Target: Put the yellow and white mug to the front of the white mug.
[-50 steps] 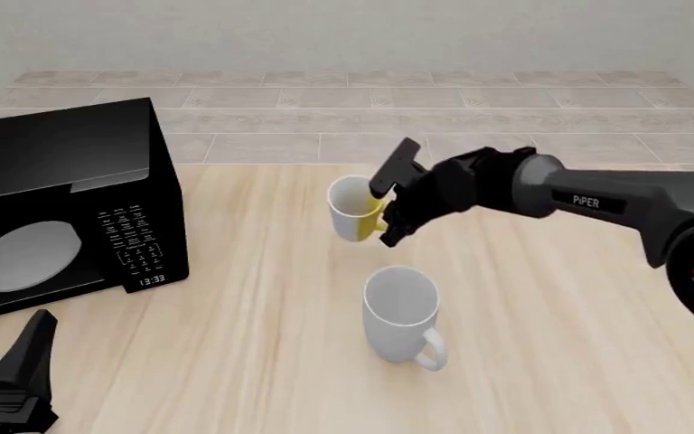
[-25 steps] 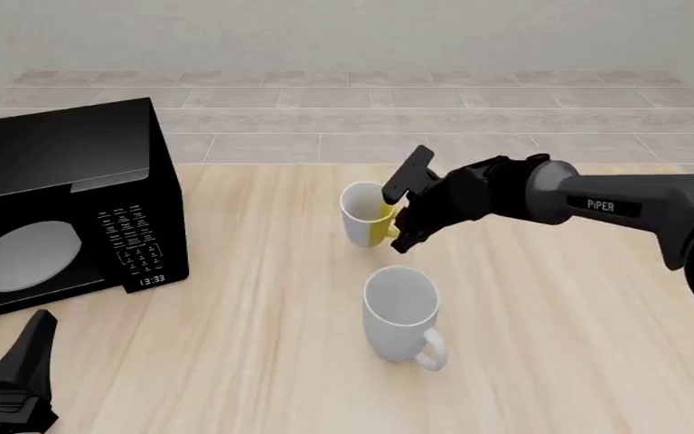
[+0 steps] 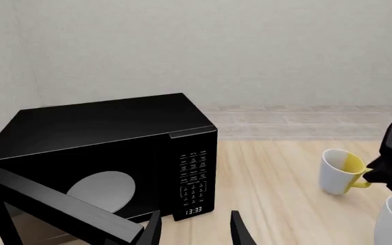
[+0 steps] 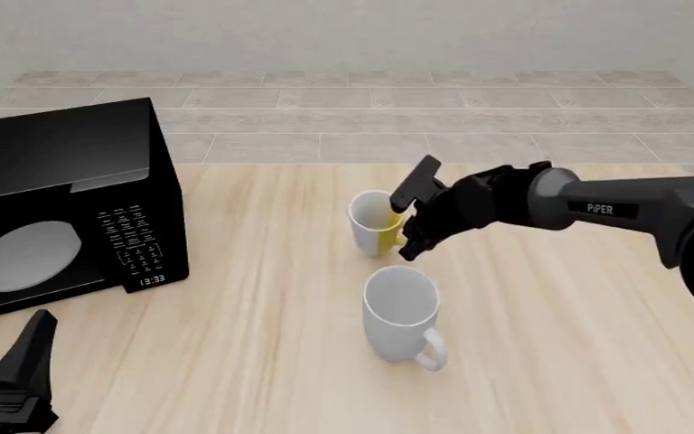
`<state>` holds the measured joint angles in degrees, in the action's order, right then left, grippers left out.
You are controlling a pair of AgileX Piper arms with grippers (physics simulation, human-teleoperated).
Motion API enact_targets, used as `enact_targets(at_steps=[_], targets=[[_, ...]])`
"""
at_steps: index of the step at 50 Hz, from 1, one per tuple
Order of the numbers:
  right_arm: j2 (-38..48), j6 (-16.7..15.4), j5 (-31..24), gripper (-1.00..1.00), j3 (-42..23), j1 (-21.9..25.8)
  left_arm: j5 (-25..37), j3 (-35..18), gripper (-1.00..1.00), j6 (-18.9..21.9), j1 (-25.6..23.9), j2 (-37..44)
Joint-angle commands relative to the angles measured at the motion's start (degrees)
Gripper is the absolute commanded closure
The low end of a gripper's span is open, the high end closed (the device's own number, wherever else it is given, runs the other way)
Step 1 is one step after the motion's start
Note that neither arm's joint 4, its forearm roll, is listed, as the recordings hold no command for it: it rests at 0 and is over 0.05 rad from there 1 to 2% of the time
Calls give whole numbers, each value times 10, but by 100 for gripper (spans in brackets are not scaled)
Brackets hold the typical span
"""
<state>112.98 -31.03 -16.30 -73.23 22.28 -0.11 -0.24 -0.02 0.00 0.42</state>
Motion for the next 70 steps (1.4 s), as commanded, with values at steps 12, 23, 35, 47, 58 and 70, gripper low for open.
enact_targets(at_steps=[12,23,35,47,58,70], targets=[[18,2,9,100,1,-10,0,0,-100,0,0,0],[19,3,7,-100,7,-8,0,0,-100,0,0,0],[-4,-2,-4,-100,7,-9,0,0,-100,0,0,0],[-36,-4,-14,-100,6,-16,0,0,-100,0,0,0],[-75,-2,-21,-100,17,-15,0,0,-100,0,0,0],[-133,20,-10,-100,56,-13,0,0,-100,0,0,0]])
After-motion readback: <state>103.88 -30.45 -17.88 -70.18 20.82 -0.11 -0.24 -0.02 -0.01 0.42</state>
